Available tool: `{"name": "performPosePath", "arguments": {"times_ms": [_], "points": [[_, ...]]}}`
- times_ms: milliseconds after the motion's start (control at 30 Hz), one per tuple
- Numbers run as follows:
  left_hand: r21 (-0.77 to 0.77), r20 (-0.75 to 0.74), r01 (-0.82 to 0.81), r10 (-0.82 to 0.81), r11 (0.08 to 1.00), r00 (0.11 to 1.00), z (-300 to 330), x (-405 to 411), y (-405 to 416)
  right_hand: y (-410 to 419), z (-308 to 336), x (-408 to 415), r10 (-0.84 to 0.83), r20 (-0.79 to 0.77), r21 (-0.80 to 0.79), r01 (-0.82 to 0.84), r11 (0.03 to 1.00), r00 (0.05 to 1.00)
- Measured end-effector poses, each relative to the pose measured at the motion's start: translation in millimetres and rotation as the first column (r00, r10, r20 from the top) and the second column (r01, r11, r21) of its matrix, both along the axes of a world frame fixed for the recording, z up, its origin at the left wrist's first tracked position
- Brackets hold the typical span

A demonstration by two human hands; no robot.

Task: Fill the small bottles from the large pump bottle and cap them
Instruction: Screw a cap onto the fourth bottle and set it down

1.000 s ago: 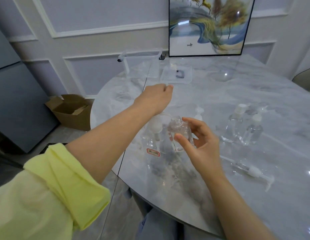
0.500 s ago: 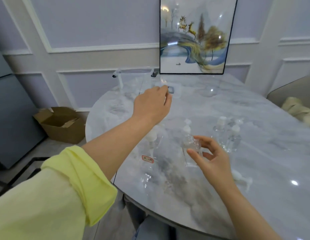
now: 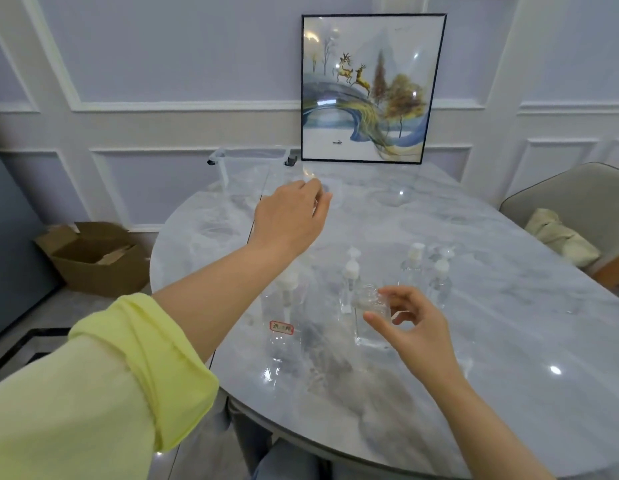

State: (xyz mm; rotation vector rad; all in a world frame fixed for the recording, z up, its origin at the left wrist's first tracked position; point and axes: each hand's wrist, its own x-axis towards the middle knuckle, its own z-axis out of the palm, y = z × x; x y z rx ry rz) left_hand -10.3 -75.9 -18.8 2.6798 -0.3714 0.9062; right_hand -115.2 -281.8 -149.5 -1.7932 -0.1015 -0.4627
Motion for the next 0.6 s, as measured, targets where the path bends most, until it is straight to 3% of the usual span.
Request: {"name": "performPosePath", "arguments": {"times_ms": [300, 400, 467, 600], "points": [[-0.07, -0.113, 0.042, -0.05, 0.997, 0.992, 3.4, -7.8, 3.1, 1.7, 1.3, -0.3, 0.018, -0.06, 0.047, -0.015, 0.999, 0.998], [-0.255, -0.146, 0.164, -0.206, 0.953, 0.968, -2.8, -12.3, -1.5, 2.6, 0.6, 0.2, 0.033, -0.084, 0.057, -0.028, 0.998, 0.996], [-0.358, -0.079, 0.283, -0.331, 0.89, 0.94, -6.6, -18.2, -7.1, 2.4, -0.5, 1.1, 0.041, -0.102, 0.057, -0.035, 0.998, 0.994], [-0.349, 0.098, 0.493, -0.493, 0.797, 0.865, -11.7, -44.7, -24.4, 1.4, -6.3, 2.7, 0.05, -0.143, 0.018, -0.048, 0.999, 0.989]]}}
